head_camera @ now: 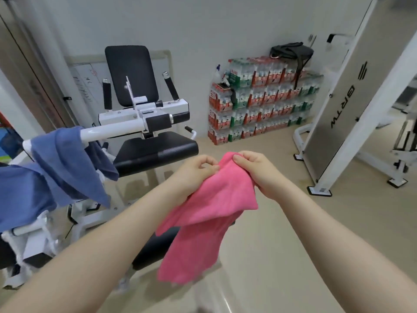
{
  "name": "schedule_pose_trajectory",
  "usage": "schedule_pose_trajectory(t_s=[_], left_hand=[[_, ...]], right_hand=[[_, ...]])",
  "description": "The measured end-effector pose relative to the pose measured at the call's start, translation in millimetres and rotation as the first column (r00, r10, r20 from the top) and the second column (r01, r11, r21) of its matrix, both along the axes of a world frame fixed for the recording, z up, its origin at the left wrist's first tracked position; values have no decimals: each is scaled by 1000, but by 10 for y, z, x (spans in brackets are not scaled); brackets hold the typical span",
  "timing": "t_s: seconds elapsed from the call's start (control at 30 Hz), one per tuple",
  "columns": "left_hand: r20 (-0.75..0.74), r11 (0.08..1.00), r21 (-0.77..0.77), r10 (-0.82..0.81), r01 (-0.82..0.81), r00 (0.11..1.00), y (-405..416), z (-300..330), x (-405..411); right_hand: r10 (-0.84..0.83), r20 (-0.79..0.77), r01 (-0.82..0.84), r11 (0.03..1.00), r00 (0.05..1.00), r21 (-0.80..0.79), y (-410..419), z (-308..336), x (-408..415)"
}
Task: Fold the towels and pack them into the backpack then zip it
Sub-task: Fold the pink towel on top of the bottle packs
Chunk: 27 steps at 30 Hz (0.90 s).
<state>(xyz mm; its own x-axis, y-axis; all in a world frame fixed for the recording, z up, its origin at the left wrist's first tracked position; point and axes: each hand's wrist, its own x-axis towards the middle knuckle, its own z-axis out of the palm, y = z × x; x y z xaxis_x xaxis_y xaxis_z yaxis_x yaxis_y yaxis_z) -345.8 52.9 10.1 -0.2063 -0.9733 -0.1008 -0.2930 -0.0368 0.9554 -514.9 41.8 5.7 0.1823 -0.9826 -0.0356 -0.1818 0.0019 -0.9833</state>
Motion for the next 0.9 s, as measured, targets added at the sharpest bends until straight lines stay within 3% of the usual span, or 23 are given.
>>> schedule_pose_trajectory(t_s=[0.07, 0.1, 0.2, 0.23, 0.37, 0.47, 0.53, 0.63, 0.7, 0.73, 0.8, 0.87, 0.9], left_hand=[[-10, 999, 30, -10, 11, 1000, -122, -48, -386], [26, 1000, 11, -4, 4, 1000, -180, -64, -538], [310, 971, -235, 109, -34, 944, -445, -89, -1025], [323, 942, -332, 165, -52, 932, -529, -79, -1163], [132, 864, -500, 132, -49, 982, -758, 58, -1750], [51, 820, -570, 112, -63, 992, -1011, 190, -2142], [-106, 817, -553, 129, -167, 986, -1239, 302, -2339], [-348, 834, -451, 166, -320, 923, -1655, 396, -2549], [-394, 842, -363, 248, -398, 885, -2003, 307, -2656], [-355, 839, -324, 321, -438, 878, -2179, 226, -2704], [-117, 839, -241, 473, -487, 873, -2537, -8, -2774], [177, 878, -262, 451, -400, 875, -2875, -260, -2858], [283, 903, -340, 364, -262, 887, -3042, -350, -2928]], right_hand=[[-33, -17, 32, 998, 999, -58, -143, 51, -317], [-49, -101, 36, 991, 994, -127, -213, 85, -454], [-92, -408, -37, 954, 908, -298, -449, 145, -950], [-93, -449, -57, 949, 889, -311, -521, 141, -1098], [-77, -432, -79, 940, 899, -332, -751, 66, -1611], [29, -148, -59, 978, 989, -202, -901, -3, -1942], [93, -37, -95, 993, 995, -62, -1028, -112, -2198], [182, -42, -177, 979, 982, 103, -1257, -417, -2532], [103, -57, -96, 990, 993, 107, -1488, -582, -2714], [15, -76, -10, 997, 997, 71, -1637, -632, -2800], [-118, -135, 115, 993, 984, -30, -1994, -666, -2965], [-134, -252, 98, 984, 958, -149, -2387, -605, -3094], [-121, -335, 56, 979, 934, -196, -2597, -556, -3149]])
